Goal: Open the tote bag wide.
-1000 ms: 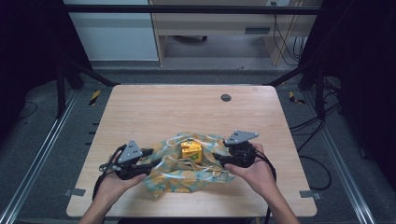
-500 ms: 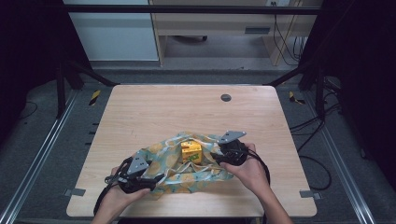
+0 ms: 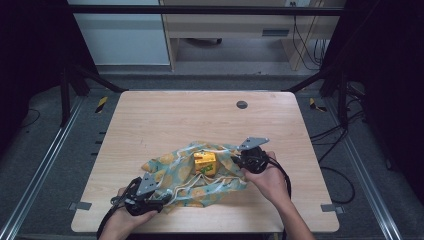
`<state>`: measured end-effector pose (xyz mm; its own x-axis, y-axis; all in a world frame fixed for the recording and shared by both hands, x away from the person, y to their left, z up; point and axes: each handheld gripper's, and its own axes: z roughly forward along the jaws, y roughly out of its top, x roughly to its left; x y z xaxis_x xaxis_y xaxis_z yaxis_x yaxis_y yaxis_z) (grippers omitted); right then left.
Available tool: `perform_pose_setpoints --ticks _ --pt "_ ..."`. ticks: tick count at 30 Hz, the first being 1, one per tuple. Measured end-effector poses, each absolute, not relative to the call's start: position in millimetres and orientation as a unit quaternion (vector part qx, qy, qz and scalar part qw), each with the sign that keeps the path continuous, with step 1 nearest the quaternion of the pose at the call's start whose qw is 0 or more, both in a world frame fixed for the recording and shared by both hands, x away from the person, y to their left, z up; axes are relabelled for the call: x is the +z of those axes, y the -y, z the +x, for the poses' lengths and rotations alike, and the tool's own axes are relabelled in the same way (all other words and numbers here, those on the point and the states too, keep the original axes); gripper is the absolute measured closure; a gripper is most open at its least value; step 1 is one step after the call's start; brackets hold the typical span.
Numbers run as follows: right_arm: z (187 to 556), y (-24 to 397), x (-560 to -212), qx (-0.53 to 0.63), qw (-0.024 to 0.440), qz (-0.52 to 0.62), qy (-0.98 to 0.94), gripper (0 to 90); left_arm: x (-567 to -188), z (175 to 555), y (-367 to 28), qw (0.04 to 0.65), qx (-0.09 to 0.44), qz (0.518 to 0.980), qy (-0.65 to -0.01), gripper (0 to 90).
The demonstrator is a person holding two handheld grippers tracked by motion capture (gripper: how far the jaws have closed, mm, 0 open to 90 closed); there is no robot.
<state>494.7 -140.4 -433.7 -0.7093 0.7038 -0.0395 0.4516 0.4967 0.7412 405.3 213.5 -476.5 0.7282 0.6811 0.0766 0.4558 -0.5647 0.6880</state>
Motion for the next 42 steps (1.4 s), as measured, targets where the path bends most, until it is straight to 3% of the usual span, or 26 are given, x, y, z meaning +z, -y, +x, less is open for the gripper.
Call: perform_pose_setpoints --ticks 3,12,42 --pt "502.5 144.8 -435.3 0.378 0.168 0.351 -0.840 88.7 -479.7 407.0 -213.4 0.315 0.174 0.873 -0.328 49.1" --pt "526.3 151.4 -441.5 0.393 0.164 0.376 -0.823 90.0 -478.9 416.7 -218.9 0.310 0.180 0.874 -0.327 83.1" --pt "556.2 154.6 -479.9 0.330 0.145 0.410 -0.838 89.6 -486.2 429.4 -231.7 0.292 0.192 0.873 -0.341 88.2"
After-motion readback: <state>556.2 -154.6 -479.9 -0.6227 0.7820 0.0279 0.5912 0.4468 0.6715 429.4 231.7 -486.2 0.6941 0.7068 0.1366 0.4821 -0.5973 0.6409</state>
